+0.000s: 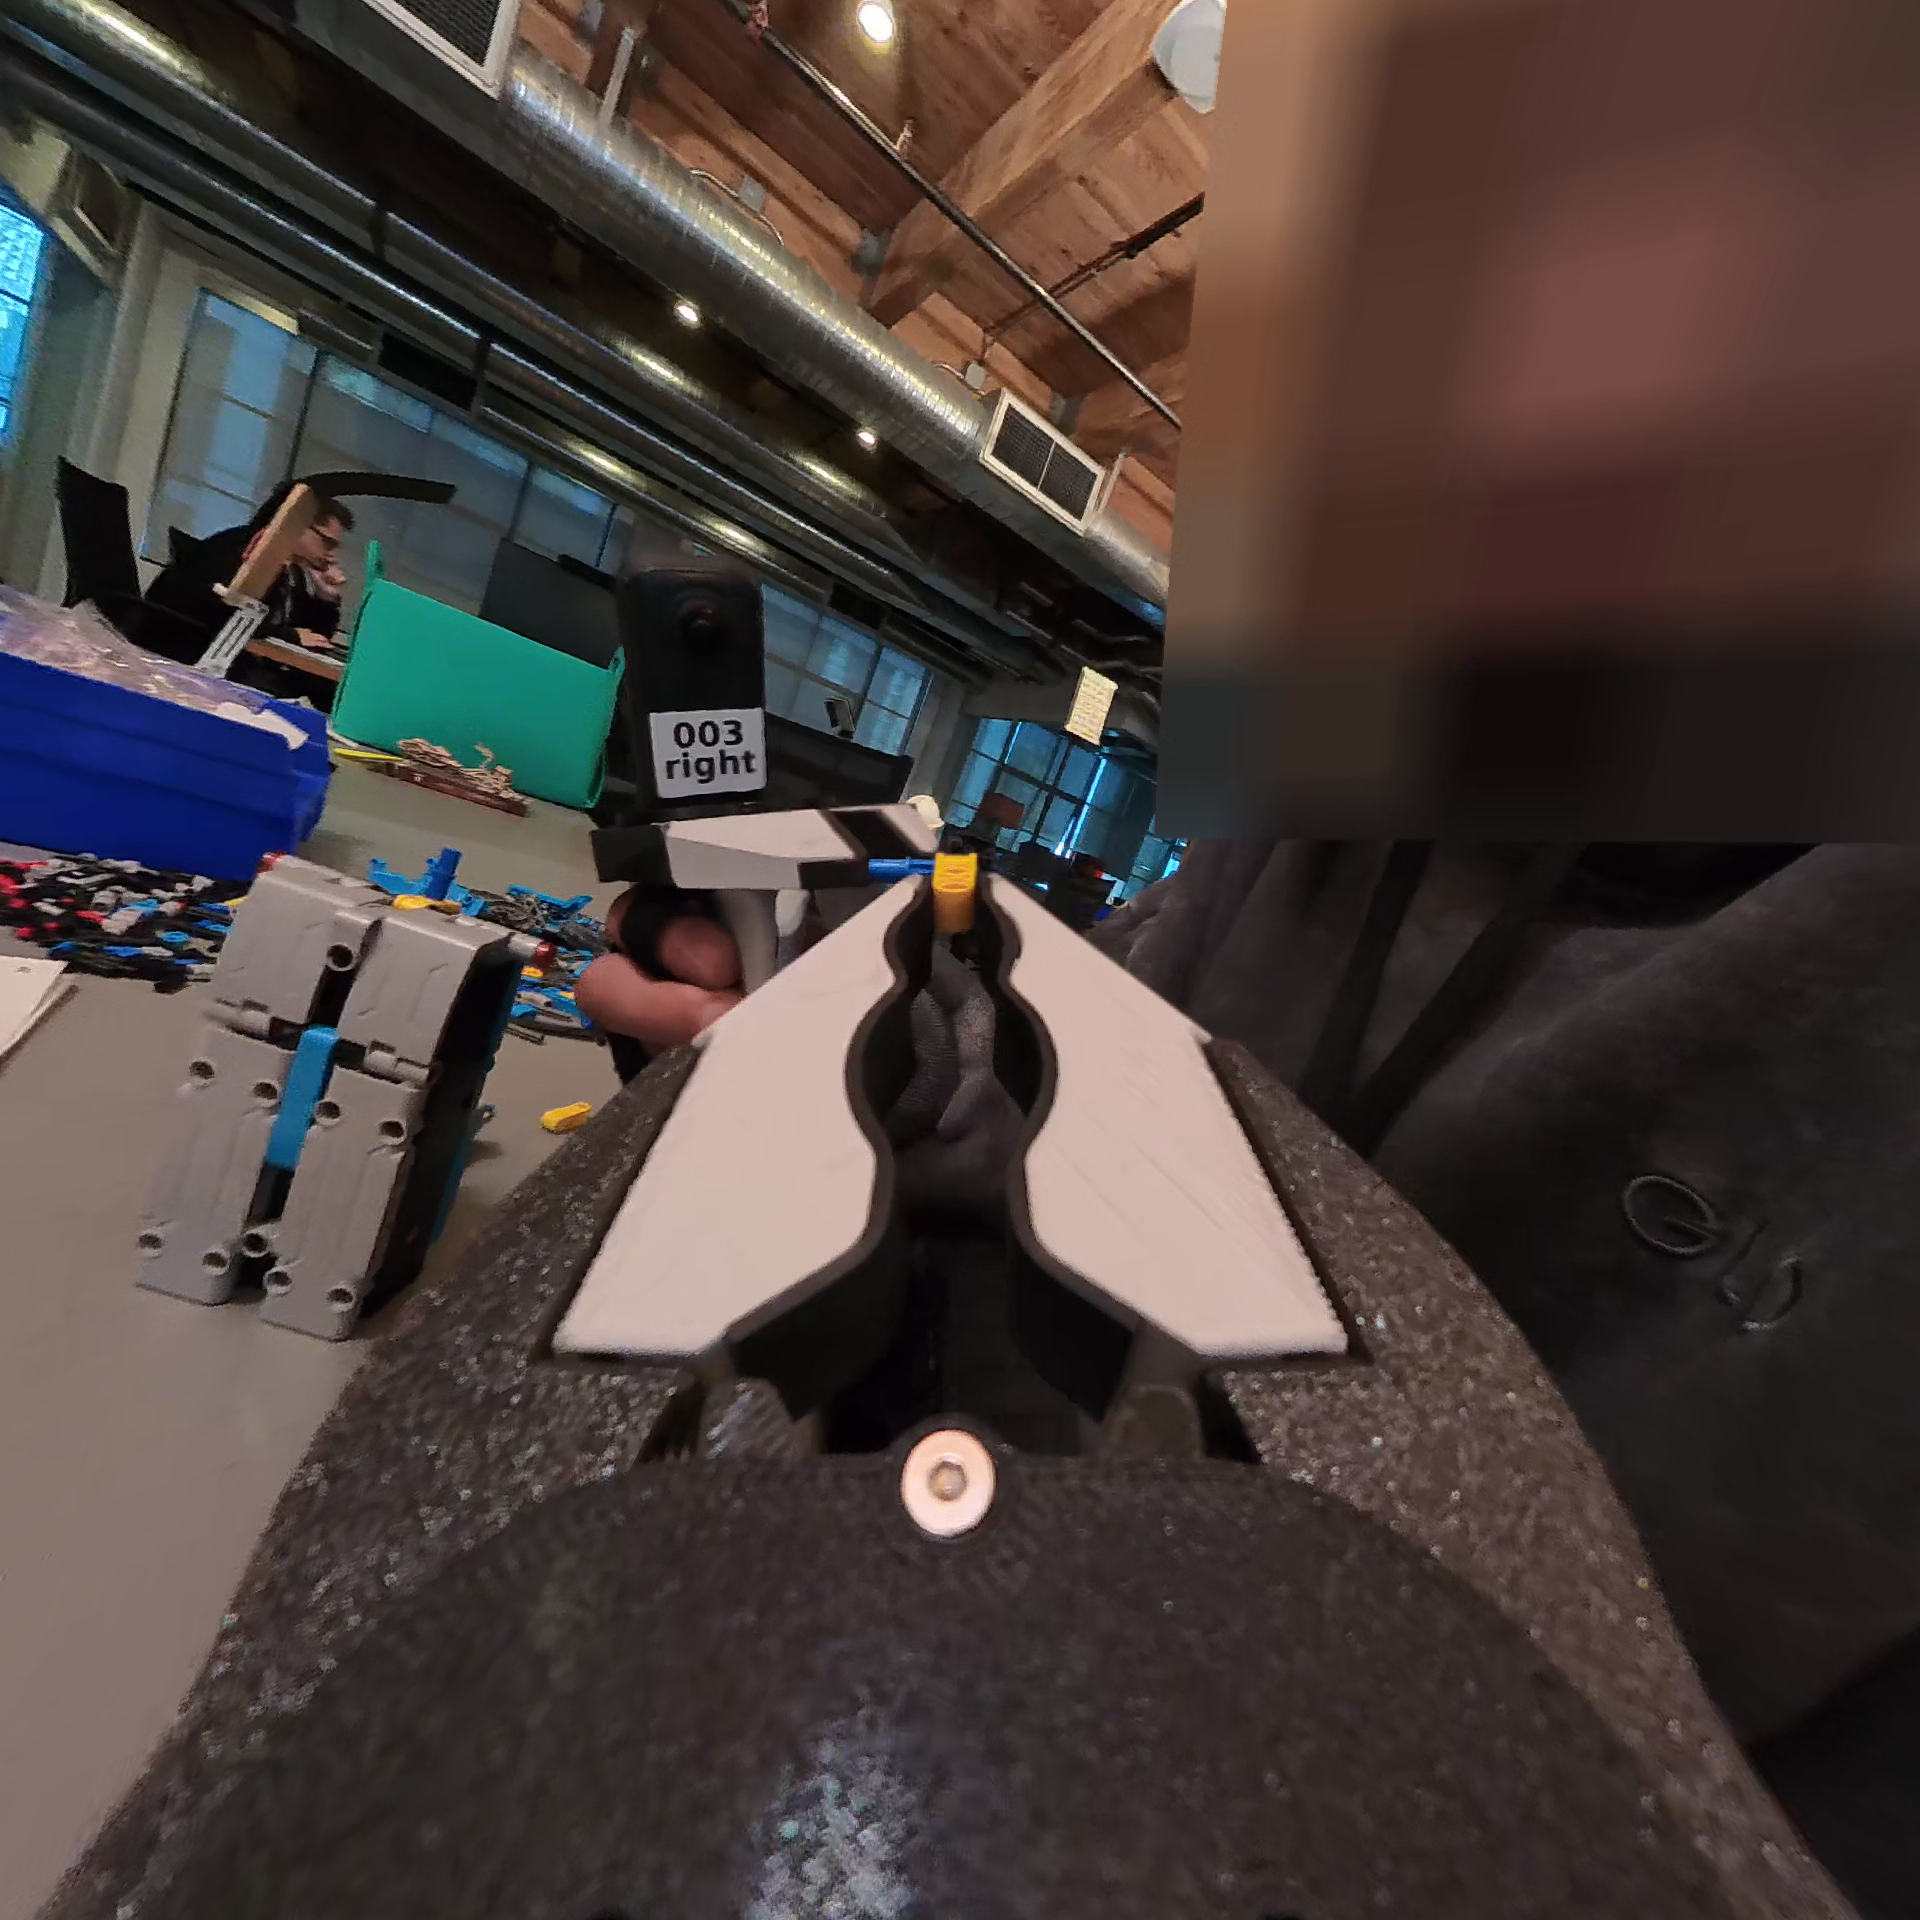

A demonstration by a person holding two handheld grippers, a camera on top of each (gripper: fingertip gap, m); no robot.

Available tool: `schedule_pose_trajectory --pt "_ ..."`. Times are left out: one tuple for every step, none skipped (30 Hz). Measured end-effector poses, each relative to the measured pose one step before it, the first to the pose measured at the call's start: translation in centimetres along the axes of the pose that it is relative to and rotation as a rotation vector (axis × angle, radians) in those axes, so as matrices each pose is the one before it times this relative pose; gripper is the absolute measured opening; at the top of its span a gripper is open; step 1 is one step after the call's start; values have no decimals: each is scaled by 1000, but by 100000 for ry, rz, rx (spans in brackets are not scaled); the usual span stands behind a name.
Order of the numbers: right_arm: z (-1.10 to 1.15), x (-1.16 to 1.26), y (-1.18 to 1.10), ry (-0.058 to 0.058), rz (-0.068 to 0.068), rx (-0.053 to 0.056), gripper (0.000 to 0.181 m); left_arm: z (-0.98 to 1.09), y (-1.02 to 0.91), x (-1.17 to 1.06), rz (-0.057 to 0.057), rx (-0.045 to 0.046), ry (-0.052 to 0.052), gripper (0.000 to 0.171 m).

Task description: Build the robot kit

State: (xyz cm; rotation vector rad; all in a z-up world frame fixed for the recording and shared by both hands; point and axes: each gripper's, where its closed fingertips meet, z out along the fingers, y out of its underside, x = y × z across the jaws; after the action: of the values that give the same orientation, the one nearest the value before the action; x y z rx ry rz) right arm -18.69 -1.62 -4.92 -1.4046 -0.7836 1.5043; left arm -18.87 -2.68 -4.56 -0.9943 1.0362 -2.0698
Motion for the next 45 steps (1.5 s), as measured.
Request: schedule_pose_trajectory --pt "14 29 11 487 -272 -250 10 -29 -24 5 -503 197 388 7" --pt "33 -119 16 -803 325 -114 10 23 15 129 -327 172 800 7" --pt "-11 -111 -5 -1050 829 101 10 51 18 42 86 -25 135 7" --pt "-33 15 3 -345 968 60 10 9 -4 -16 302 28 -306 7" --pt "18 -9 11 -423 802 -91 10 -11 -4 37 -234 17 281 7" --pt "47 -22 -16 -43 719 49 10 -23 -76 17 -501 412 347 7" --pt "37 14 -28 290 303 24 10 -21 -52 19 -209 397 154 7" --pt "-10 -30 29 -151 61 -111 10 18 37 23 -218 -152 240 7" --pt "-34 -34 9 -265 475 -70 10 31 27 -6 147 -80 -130 7" --pt "-25 -18 12 -436 672 -109 10 29 25 22 196 -42 -5 7" --pt "-11 -84 31 -834 425 -130 10 39 57 66 -319 -194 467 7" --pt "-7 -151 4 -1203 399 112 12 9 -13 13 -240 129 88 7" --pt "-16 -525 -101 -3717 445 853 27 -49 -78 -85 123 527 -411 7" --pt "26 -234 -69 -2136 2145 637 31 -64 -90 29 -593 354 421 7" --pt "30 -104 3 -1686 1988 270 32 -26 -24 51 -596 97 561 7" --pt "5 -34 -61 -983 1647 578 33 16 17 -50 457 -4 -458 7" --pt "-32 -1 -34 -120 549 187 34 21 28 -96 847 -343 -947 7" --pt "0 56 26 859 -1004 -424 35 -9 20 -90 453 -238 -732 7" --pt "10 100 3 1634 -2006 -247 36 -31 -44 -154 420 88 -1078 7" --pt "-6 260 20 2768 -2397 -326 37 -41 -6 -275 1067 -100 -1993 7" --pt "-39 382 33 3520 -2703 -707 37 -28 62 -350 1542 -598 -2472 7" --pt "-53 419 78 3896 -3100 -925 36 -32 45 -397 1761 -510 -2910 7" --pt "-42 474 36 4133 -2787 -522 38 -28 45 -451 2128 -358 -3355 6" --pt "-16 402 93 3434 -2206 -807 37 20 121 -310 1916 -805 -2526 7" --pt "-35 442 86 3309 -1798 -665 35 13 71 -336 1695 -584 -2690 6" --pt "-28 311 91 2517 -1930 -780 33 39 128 -190 1351 -670 -1596 6" --pt "-34 180 91 2319 -2662 -1010 26 80 111 130 835 -603 387 7" --pt "-74 187 38 2489 -3513 -775 21 79 56 8 951 -369 -613 7" --pt "-66 8 4 867 -2094 -525 21 46 62 16 1194 -341 -470 7" --pt "-39 -75 23 -305 -733 -444 21 39 50 38 472 -433 58 7" --pt "-45 128 44 671 -75 -304 21 8 47 -142 964 -364 -1187 7" --pt "-27 86 34 436 -425 -381 21 24 37 -43 1068 -279 -644 7" --pt "-15 -82 6 -211 -779 -275 21 8 7 64 -37 -137 359 7" --pt "6 9 -6 834 -1875 -179 20 -6 -4 -26 274 78 -288 7" --pt "4 -13 6 852 -2399 -200 19 -5 10 27 348 27 -2 7" --pt "15 -266 -22 -1001 -1764 -105 18 15 10 199 -902 -79 1408 7" --pt "12 -144 -31 -266 -1292 69 16 5 -26 26 -280 137 174 7" --pt "-14 0 1 746 -1866 -140 15 15 18 -15 630 63 -329 7" --pt "-17 -115 5 -269 -1065 -218 15 23 26 116 -125 -51 792 7" --pt "-16 -55 -19 -47 -53 -23 15 28 11 8 1033 -117 -320 7" --pt "-53 74 35 462 216 -424 15 35 71 -72 2206 -669 -1186 7" --pt "-55 8 65 -252 707 -429 14 34 78 -24 1622 -846 -679 7" --pt "-29 -17 -34 -36 257 311 14 26 -34 0 1277 -27 -487 7" --pt "30 -40 -151 119 420 1329 14 7 -145 51 284 728 -211 7" --pt "-12 -72 -85 -732 859 841 14 47 -50 72 -44 216 117 7"
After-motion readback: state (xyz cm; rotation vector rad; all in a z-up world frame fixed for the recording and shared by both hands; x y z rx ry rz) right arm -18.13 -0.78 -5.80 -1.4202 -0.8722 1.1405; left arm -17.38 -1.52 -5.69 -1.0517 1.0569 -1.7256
